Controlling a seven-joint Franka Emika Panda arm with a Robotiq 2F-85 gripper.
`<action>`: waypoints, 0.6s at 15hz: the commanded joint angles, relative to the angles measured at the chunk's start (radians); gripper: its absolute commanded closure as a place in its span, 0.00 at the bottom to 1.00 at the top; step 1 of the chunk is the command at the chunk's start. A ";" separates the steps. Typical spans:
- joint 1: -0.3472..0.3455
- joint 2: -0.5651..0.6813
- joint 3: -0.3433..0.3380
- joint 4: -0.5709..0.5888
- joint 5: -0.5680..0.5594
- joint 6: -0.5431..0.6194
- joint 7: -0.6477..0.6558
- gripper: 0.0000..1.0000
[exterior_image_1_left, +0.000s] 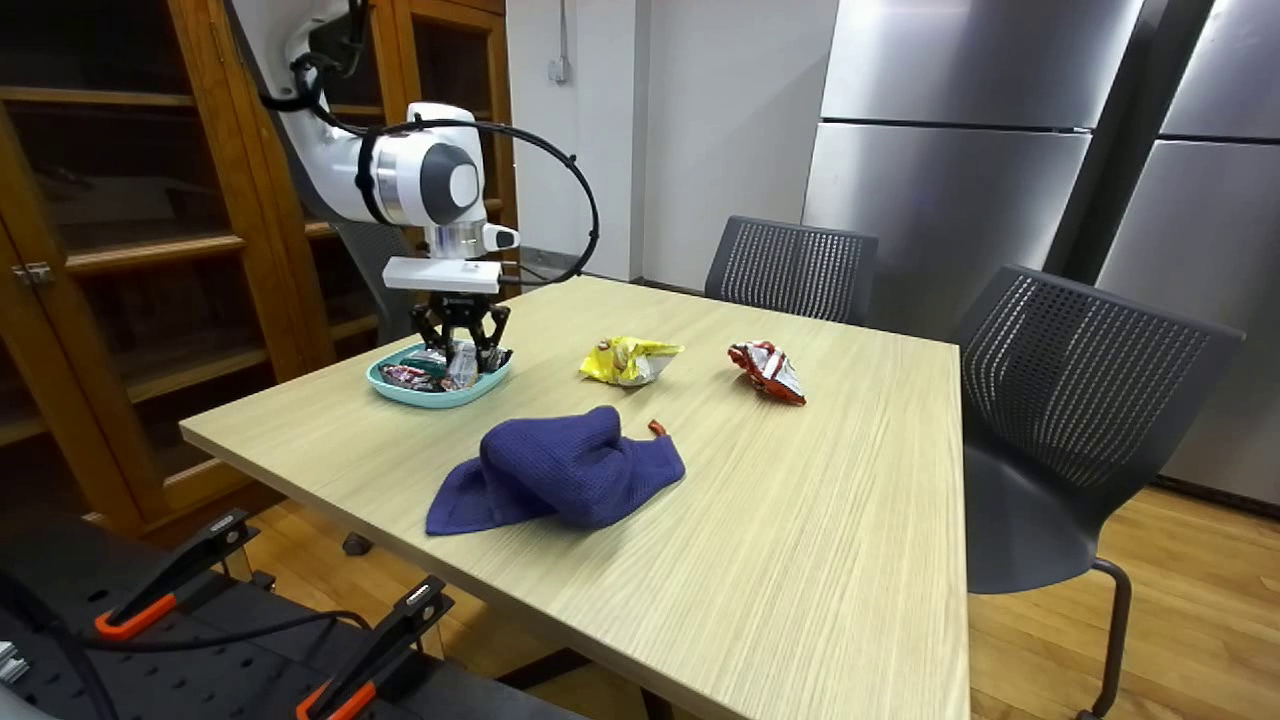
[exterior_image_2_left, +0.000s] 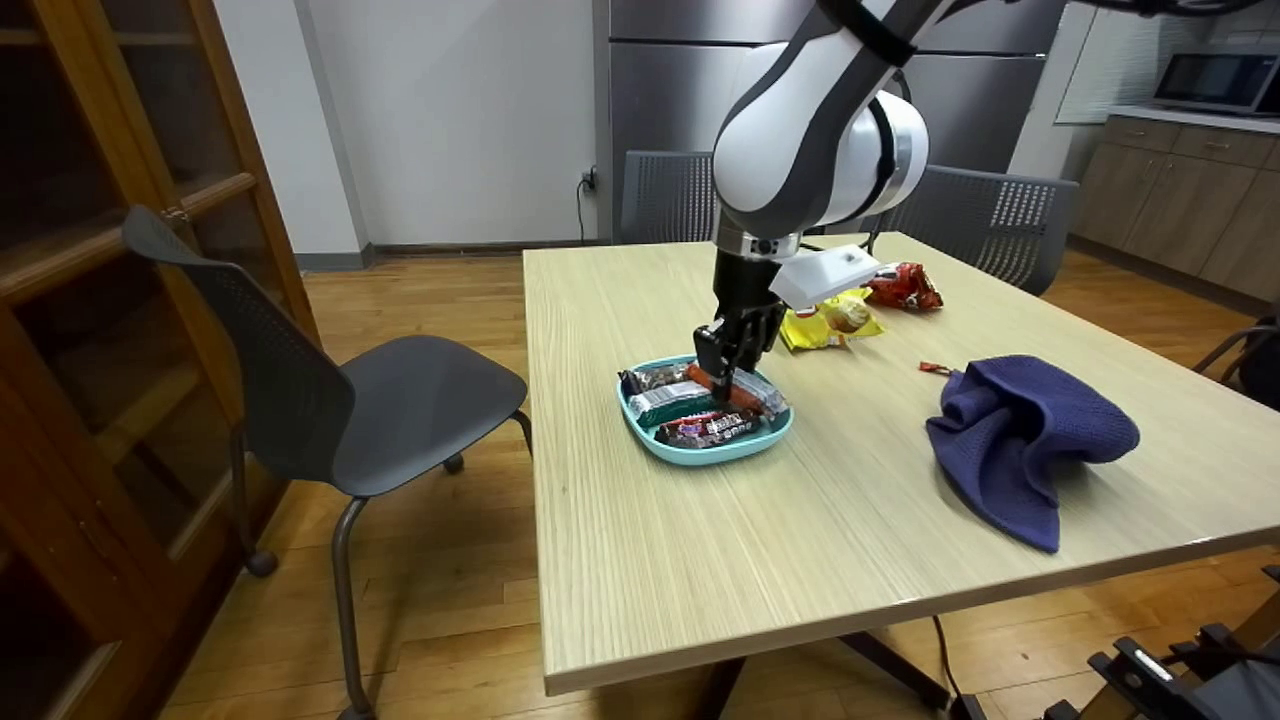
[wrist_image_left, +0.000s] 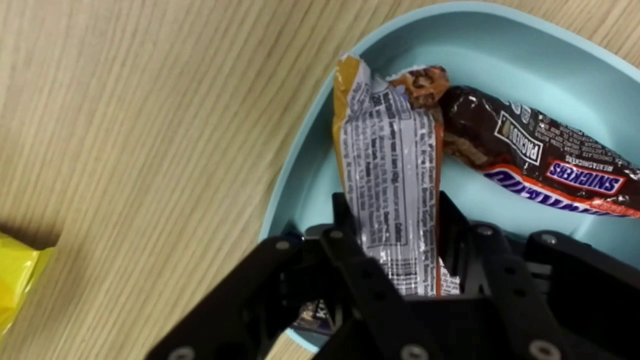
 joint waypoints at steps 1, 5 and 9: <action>0.014 0.004 -0.003 0.023 -0.041 -0.037 0.030 0.33; 0.018 -0.064 -0.003 -0.030 -0.046 -0.027 0.039 0.11; 0.043 -0.160 -0.032 -0.098 -0.054 -0.014 0.108 0.00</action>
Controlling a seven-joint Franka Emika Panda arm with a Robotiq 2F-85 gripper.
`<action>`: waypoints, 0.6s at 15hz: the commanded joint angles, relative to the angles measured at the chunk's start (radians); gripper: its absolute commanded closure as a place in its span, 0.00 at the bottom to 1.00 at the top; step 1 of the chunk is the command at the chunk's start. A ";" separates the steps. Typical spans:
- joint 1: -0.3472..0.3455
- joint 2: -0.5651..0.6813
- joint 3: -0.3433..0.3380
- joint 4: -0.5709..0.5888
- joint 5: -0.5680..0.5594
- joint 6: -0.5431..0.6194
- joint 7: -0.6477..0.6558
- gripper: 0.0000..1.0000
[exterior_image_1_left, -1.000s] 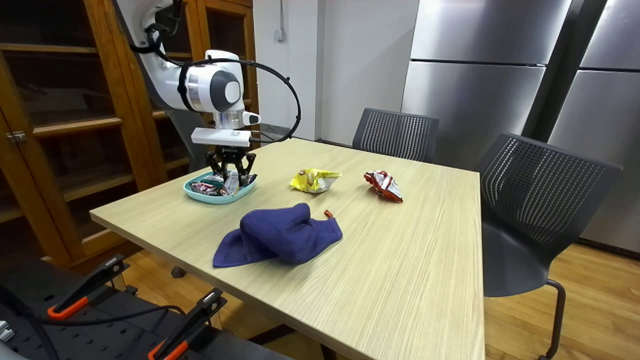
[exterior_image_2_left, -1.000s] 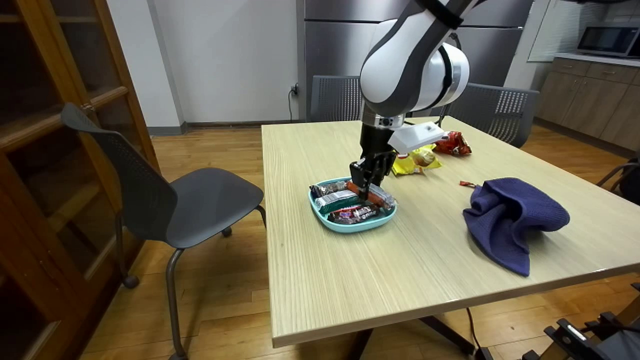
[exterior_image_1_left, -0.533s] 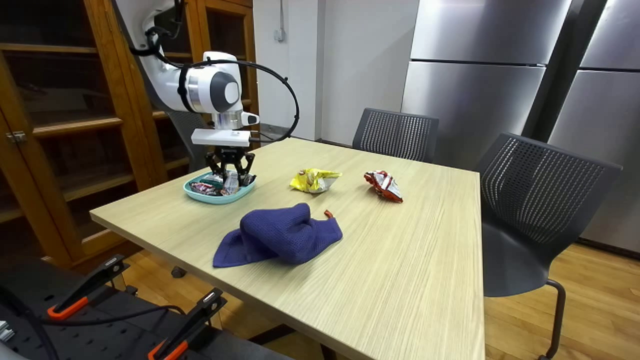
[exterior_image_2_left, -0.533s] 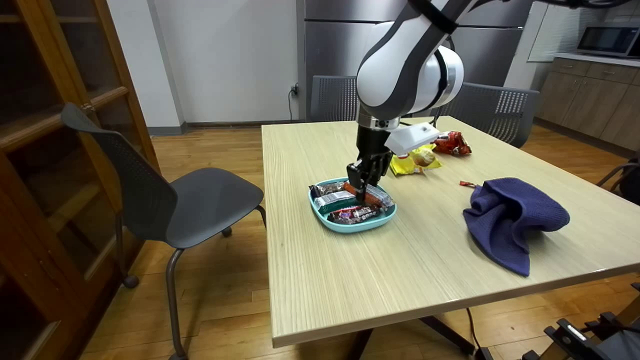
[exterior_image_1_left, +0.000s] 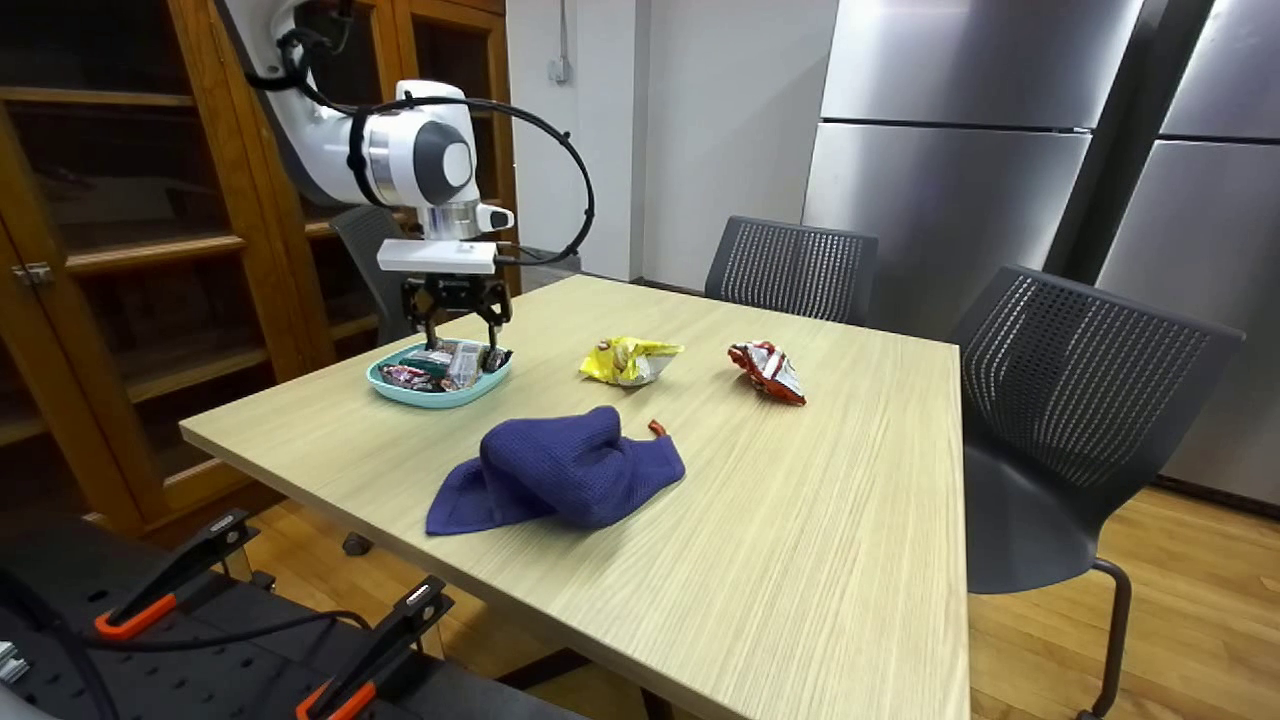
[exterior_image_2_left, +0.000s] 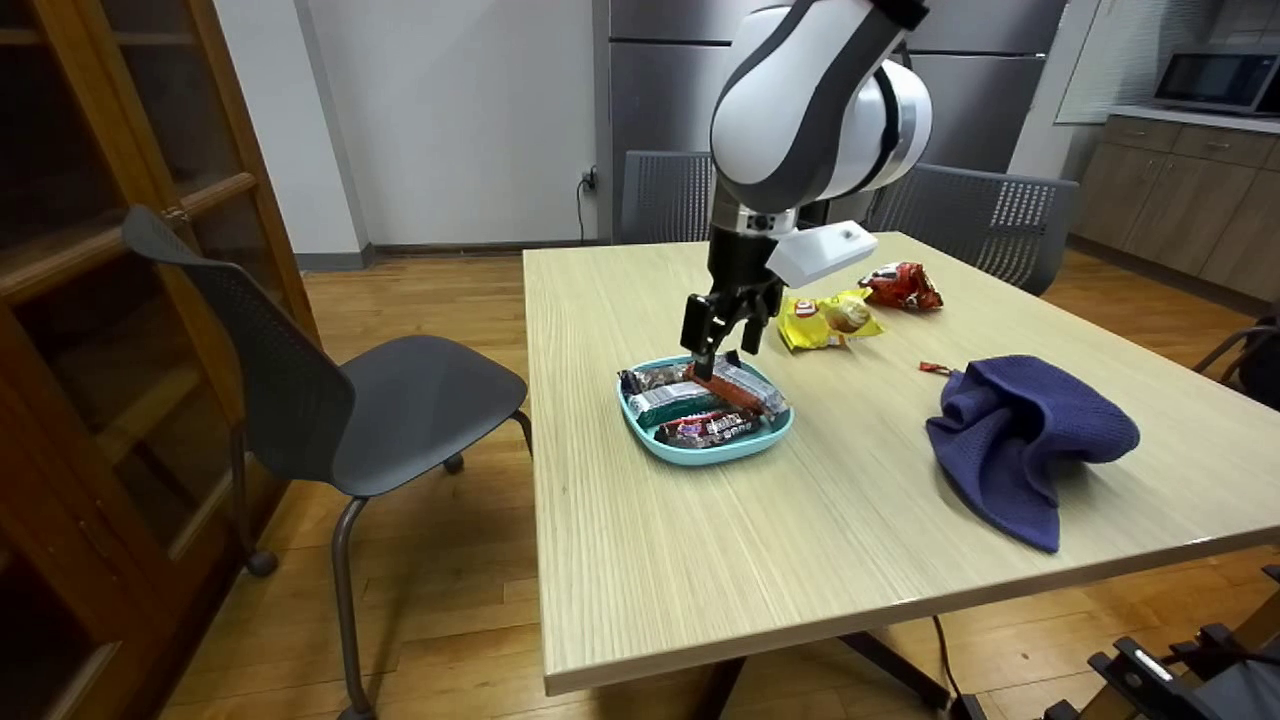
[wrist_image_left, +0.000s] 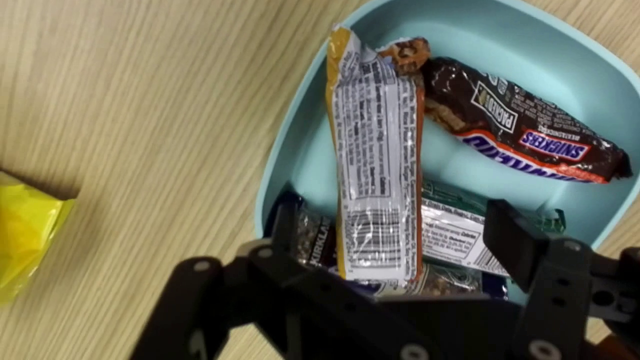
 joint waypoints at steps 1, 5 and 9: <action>0.043 -0.137 -0.049 -0.101 -0.040 -0.024 0.142 0.00; 0.039 -0.232 -0.080 -0.180 -0.026 -0.043 0.264 0.00; 0.012 -0.305 -0.122 -0.263 -0.037 -0.042 0.326 0.00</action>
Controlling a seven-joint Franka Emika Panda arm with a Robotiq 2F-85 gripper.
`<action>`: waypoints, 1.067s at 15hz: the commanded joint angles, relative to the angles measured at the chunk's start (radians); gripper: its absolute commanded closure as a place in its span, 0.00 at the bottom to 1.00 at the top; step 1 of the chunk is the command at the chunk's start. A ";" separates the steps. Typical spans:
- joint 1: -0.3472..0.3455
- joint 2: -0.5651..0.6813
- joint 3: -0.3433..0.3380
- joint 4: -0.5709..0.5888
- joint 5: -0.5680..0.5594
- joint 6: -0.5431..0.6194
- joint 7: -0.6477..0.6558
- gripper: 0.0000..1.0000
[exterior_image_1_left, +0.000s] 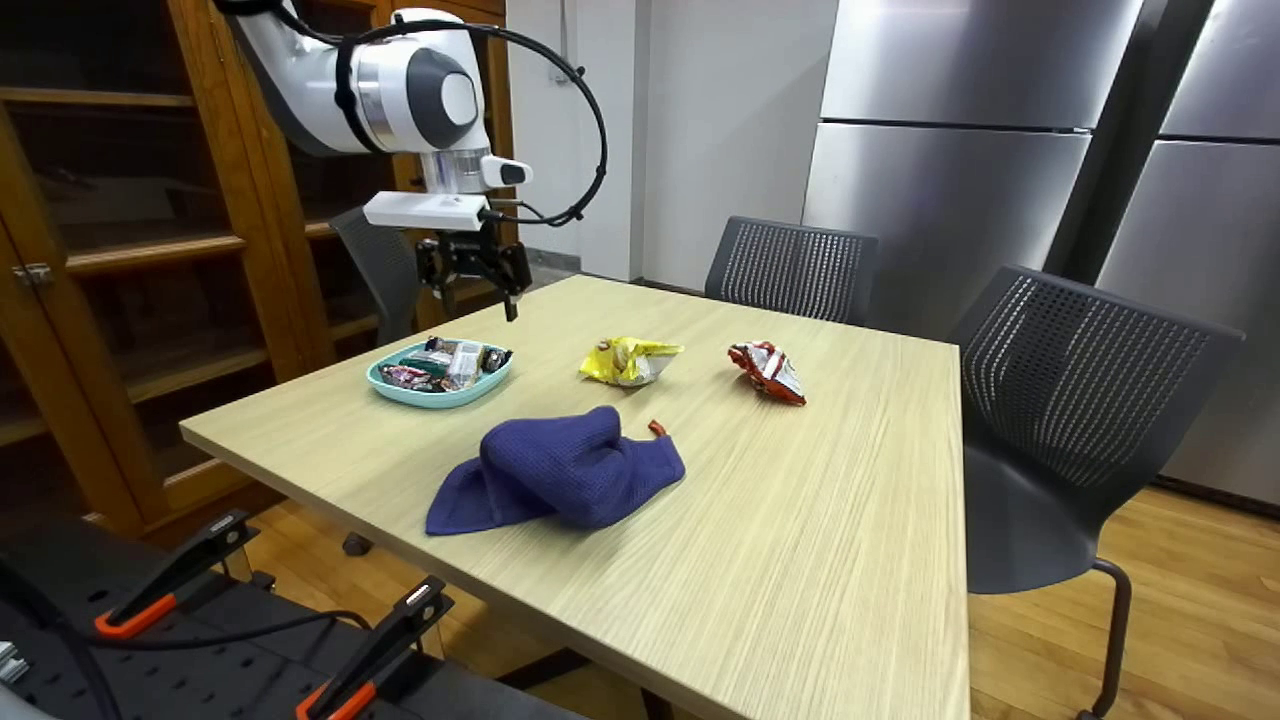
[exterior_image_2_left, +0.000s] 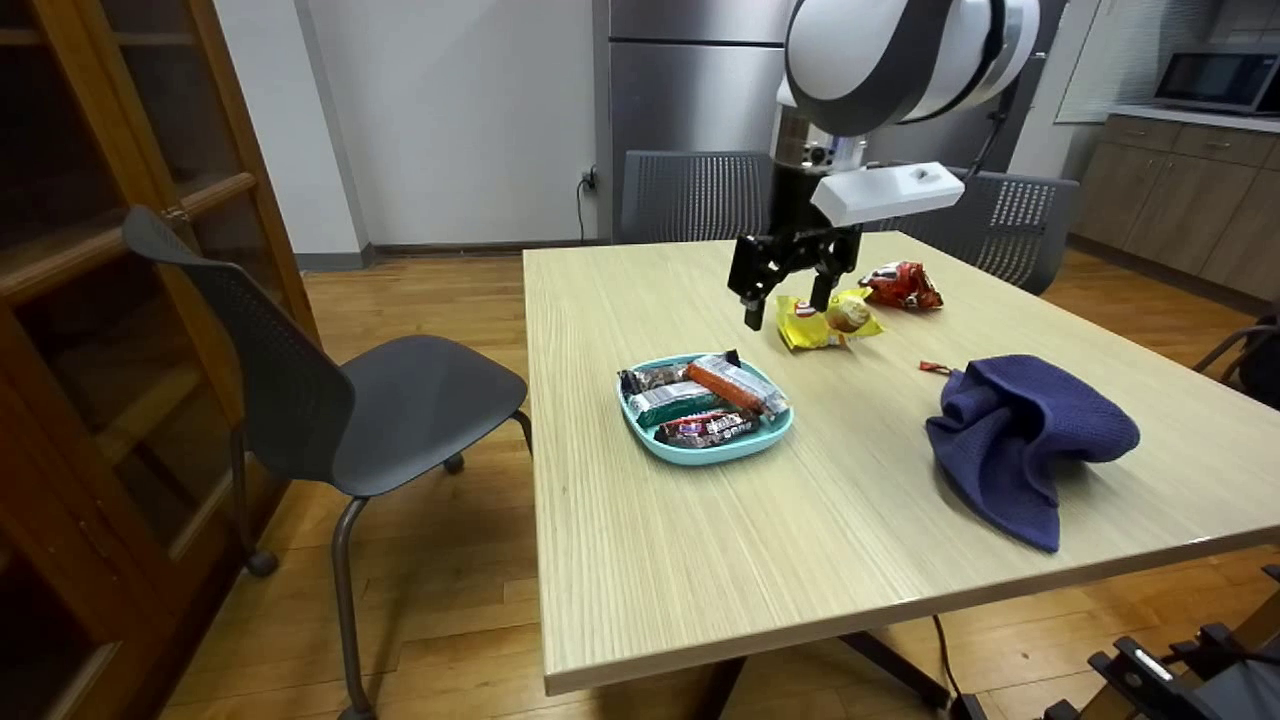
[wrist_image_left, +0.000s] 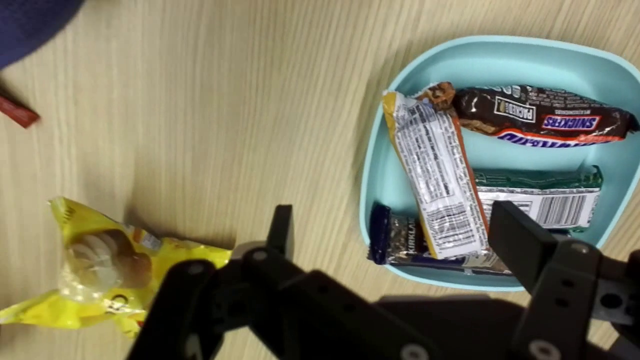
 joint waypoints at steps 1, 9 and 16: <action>-0.023 -0.099 -0.033 -0.101 -0.025 -0.020 0.074 0.00; -0.153 -0.167 -0.055 -0.197 0.010 -0.011 -0.012 0.00; -0.175 -0.131 -0.100 -0.164 -0.113 -0.120 -0.075 0.00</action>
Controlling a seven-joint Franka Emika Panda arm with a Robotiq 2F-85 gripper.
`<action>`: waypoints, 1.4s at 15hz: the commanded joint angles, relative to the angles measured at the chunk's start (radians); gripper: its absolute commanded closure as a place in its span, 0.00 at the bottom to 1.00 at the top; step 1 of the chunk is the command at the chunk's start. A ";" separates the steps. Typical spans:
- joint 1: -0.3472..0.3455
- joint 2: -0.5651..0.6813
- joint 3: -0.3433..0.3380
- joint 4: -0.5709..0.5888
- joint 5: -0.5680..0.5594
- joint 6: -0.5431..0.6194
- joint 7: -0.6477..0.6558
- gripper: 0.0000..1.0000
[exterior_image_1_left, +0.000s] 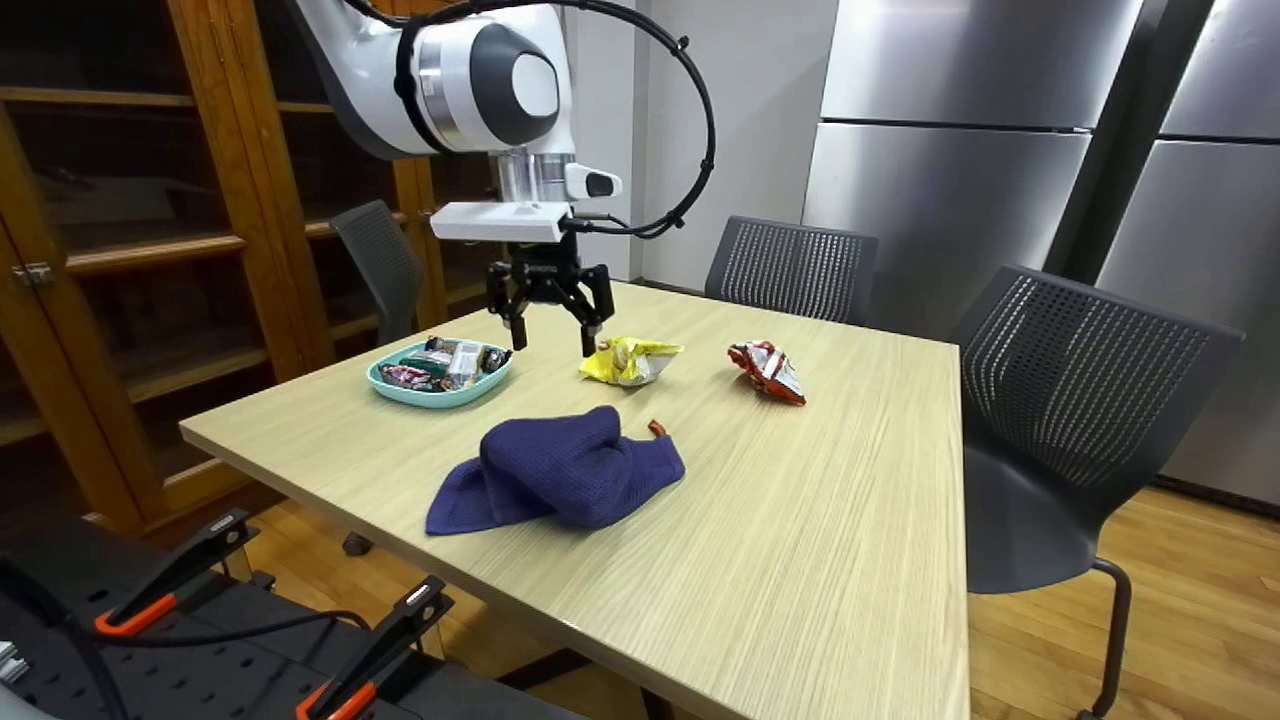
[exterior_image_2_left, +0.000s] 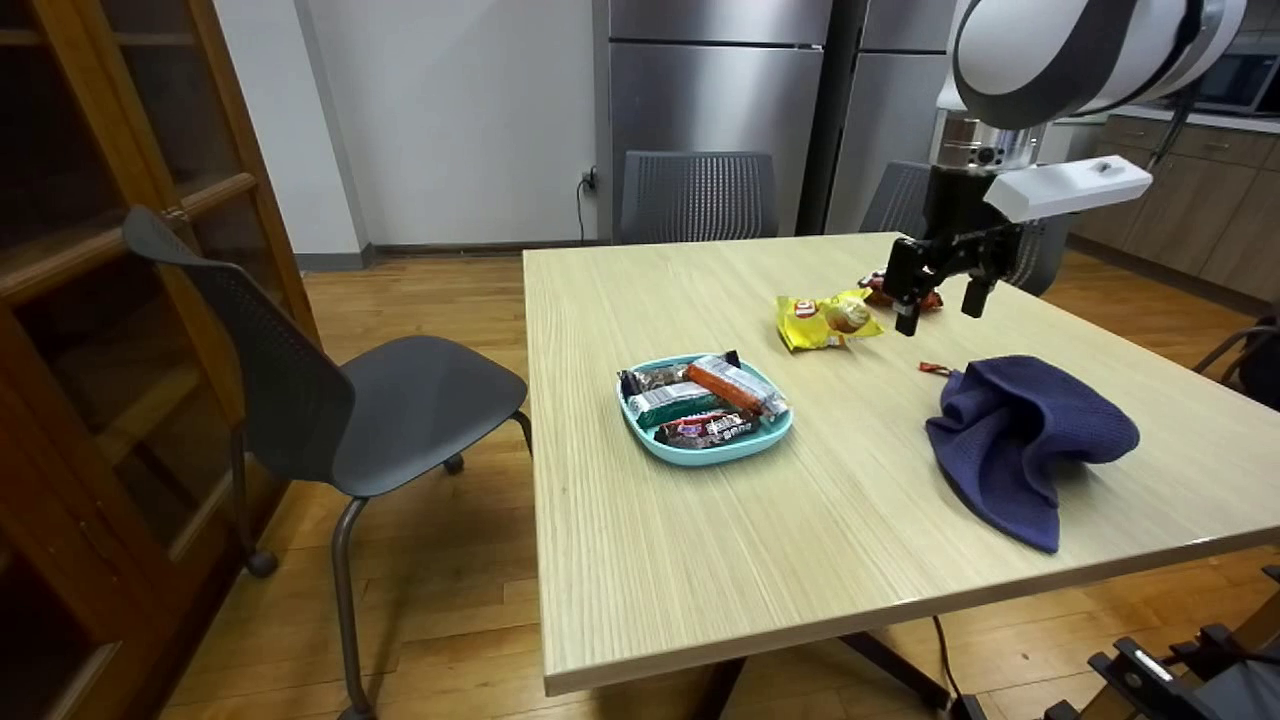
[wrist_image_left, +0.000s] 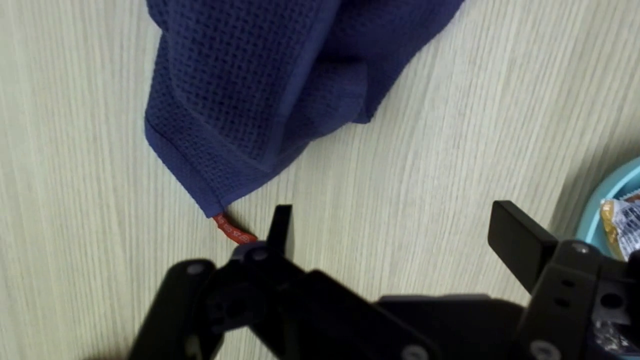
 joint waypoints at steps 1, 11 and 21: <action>-0.012 0.000 -0.021 0.022 -0.074 -0.121 0.006 0.00; -0.040 0.055 -0.035 0.045 -0.133 -0.198 -0.011 0.00; -0.010 0.183 -0.054 0.135 -0.164 -0.209 0.065 0.00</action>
